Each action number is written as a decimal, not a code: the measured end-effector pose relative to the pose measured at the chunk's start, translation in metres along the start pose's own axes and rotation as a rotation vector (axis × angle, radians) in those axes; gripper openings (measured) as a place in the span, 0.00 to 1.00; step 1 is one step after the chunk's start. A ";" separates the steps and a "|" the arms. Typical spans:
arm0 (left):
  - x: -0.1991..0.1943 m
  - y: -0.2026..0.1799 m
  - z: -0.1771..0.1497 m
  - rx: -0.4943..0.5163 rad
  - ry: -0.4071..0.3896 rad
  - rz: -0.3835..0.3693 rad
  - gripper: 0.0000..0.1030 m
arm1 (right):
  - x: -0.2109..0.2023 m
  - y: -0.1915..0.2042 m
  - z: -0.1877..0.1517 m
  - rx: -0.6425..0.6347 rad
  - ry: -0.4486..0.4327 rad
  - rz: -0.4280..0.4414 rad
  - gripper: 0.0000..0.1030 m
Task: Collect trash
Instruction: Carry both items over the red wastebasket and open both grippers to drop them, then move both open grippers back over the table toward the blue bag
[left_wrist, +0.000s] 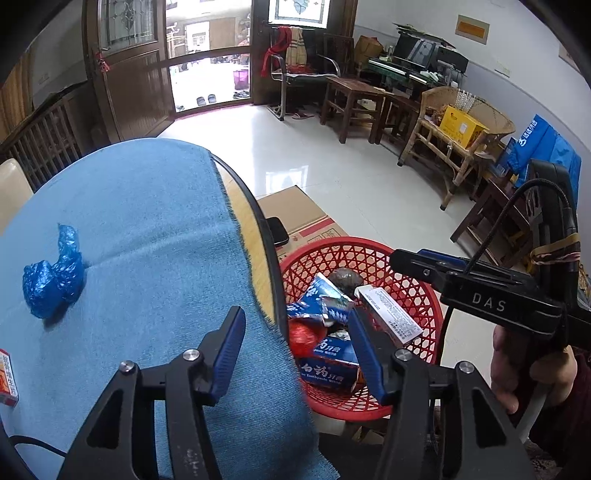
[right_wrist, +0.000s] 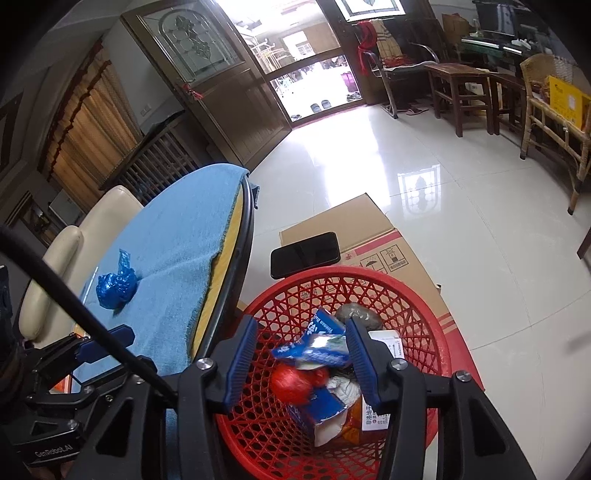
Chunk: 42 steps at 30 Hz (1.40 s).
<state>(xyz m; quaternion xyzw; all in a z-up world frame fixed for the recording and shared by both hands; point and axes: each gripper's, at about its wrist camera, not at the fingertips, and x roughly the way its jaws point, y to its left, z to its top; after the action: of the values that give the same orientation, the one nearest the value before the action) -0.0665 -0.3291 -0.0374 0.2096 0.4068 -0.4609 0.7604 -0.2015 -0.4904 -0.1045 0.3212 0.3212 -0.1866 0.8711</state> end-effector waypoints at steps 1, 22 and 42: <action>-0.002 0.002 -0.001 -0.006 -0.002 0.007 0.57 | -0.001 0.001 0.000 -0.004 -0.002 0.000 0.52; -0.071 0.122 -0.076 -0.305 -0.062 0.315 0.58 | 0.004 0.044 0.000 -0.094 0.011 0.040 0.52; -0.118 0.210 -0.147 -0.537 -0.062 0.510 0.58 | 0.025 0.109 -0.017 -0.246 0.072 0.096 0.52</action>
<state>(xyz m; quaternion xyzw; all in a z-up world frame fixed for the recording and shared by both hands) 0.0253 -0.0617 -0.0385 0.0832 0.4247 -0.1395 0.8907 -0.1330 -0.4025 -0.0833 0.2335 0.3571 -0.0921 0.8997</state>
